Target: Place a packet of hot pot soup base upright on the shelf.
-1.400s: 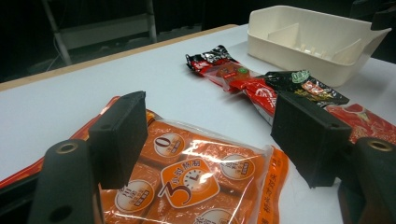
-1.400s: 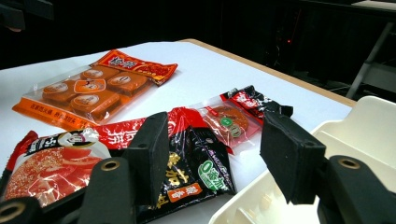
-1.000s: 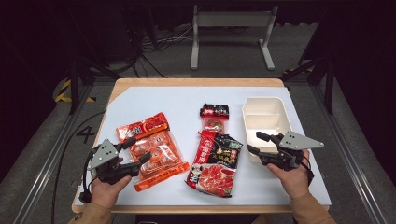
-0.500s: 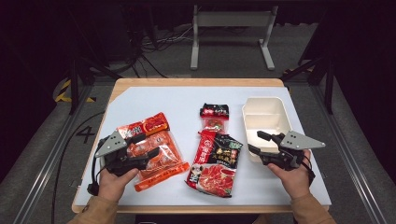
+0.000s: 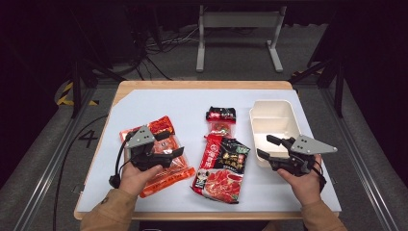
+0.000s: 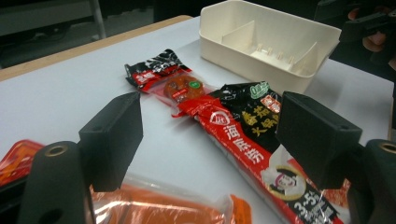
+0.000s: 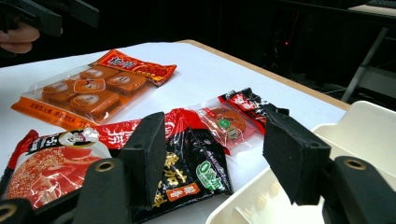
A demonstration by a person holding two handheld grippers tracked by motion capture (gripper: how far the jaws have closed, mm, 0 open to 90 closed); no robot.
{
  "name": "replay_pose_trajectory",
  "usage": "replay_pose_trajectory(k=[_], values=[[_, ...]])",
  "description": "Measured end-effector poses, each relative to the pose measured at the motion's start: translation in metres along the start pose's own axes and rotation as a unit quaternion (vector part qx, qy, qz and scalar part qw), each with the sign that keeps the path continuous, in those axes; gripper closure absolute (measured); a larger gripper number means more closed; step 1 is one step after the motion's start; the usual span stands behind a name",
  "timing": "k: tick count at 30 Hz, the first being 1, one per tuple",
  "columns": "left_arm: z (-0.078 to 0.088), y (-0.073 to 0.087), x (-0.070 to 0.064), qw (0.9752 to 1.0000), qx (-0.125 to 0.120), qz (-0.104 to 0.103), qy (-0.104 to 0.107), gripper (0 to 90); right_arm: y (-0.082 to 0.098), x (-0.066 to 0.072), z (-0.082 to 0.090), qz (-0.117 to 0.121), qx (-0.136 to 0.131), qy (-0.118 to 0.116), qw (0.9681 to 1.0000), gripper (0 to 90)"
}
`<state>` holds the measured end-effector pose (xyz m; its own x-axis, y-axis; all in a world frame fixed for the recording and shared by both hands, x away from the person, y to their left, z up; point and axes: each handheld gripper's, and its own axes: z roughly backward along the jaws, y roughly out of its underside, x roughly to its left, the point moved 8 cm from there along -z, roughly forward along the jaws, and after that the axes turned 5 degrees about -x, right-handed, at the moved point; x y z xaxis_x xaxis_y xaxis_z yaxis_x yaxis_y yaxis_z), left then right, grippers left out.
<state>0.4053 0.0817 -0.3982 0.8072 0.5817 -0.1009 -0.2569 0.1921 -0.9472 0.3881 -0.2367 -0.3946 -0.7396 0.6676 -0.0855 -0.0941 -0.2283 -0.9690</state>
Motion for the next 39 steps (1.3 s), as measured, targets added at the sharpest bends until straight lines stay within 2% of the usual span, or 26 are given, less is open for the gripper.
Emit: replay_pose_trajectory(k=[3, 8, 10, 12, 17, 24, 32, 34, 39], values=[[-0.01, -0.004, -0.001, 1.0, -0.002, -0.008, 0.0, 21.0, 0.001, 0.0, 0.001, -0.001, 0.002, 0.001, 1.0, 40.3], [-0.026, -0.006, -0.002, 0.9999, 0.005, 0.008, 0.005, 19.9, 0.003, 0.0, 0.002, 0.0, 0.002, 0.001, 1.0, 40.2], [-0.032, -0.008, -0.002, 0.9998, 0.006, 0.015, 0.014, 19.9, 0.003, 0.0, 0.002, 0.0, 0.002, 0.002, 1.0, 40.1], [-0.037, -0.011, -0.005, 0.9988, -0.003, 0.034, 0.035, 19.1, 0.003, 0.0, 0.003, 0.0, 0.002, 0.003, 1.0, 40.1], [-0.047, -0.014, -0.005, 0.9983, -0.008, 0.038, 0.043, 17.8, 0.004, 0.0, 0.004, -0.002, 0.004, 0.003, 1.0, 40.2], [-0.057, -0.01, -0.001, 0.9991, 0.001, 0.031, 0.03, 16.9, 0.006, 0.0, 0.003, -0.004, 0.005, -0.001, 1.0, 40.2], [-0.075, 0.004, 0.001, 0.9985, 0.015, 0.047, 0.023, 16.9, 0.008, 0.001, 0.002, -0.003, 0.007, -0.005, 1.0, 40.1], [-0.08, 0.009, 0.003, 0.9982, 0.033, 0.049, 0.012, 20.0, 0.008, 0.002, 0.001, -0.005, 0.008, -0.006, 0.9999, 40.1], [-0.093, 0.022, 0.002, 0.9957, 0.068, 0.062, 0.012, 24.8, 0.01, 0.004, 0.0, -0.003, 0.009, -0.01, 0.9999, 40.0]])
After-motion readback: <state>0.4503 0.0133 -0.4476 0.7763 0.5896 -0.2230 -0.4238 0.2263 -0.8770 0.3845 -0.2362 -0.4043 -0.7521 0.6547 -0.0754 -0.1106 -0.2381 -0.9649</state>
